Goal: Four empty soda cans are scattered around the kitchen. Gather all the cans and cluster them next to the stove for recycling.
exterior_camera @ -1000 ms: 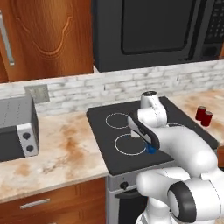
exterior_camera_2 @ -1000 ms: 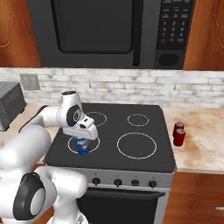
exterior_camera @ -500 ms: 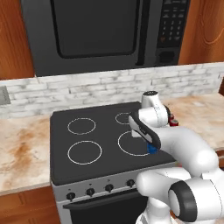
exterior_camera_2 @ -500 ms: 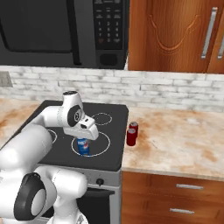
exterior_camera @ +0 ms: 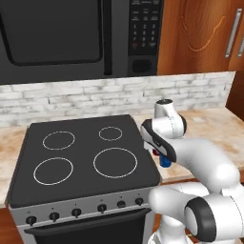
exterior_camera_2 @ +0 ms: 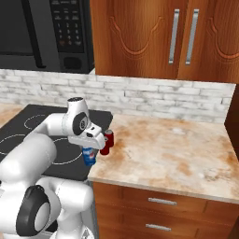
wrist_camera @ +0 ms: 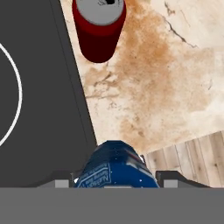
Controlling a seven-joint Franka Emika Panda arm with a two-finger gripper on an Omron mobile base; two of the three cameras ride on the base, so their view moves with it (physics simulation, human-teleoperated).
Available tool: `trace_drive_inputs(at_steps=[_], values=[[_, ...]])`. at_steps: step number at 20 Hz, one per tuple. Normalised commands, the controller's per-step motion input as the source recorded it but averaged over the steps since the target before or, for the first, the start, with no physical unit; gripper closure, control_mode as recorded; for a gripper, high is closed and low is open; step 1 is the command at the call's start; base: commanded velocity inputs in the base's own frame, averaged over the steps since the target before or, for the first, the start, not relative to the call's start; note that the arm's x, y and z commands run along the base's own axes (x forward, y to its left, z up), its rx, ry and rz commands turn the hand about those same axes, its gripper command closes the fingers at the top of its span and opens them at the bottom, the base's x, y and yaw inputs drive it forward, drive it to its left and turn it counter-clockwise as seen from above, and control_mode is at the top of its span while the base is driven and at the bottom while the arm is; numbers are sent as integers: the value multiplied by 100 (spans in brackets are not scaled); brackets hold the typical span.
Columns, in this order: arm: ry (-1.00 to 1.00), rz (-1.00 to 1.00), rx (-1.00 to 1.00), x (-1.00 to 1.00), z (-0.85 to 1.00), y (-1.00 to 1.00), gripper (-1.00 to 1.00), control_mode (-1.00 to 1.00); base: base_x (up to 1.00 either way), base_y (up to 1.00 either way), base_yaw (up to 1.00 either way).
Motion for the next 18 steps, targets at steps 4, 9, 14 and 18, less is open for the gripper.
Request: trace_drive_inputs(at_steps=[4,9,14,18], values=[[0,0,0,0,0,0,100,100,11,-17,5],[-3,11,0,35,-4,-25,100,-100,7,-5,3],[-3,7,0,37,-5,-20,100,-100,0,0,0],[-4,-1,6,5,-16,0,100,-100,0,0,0]])
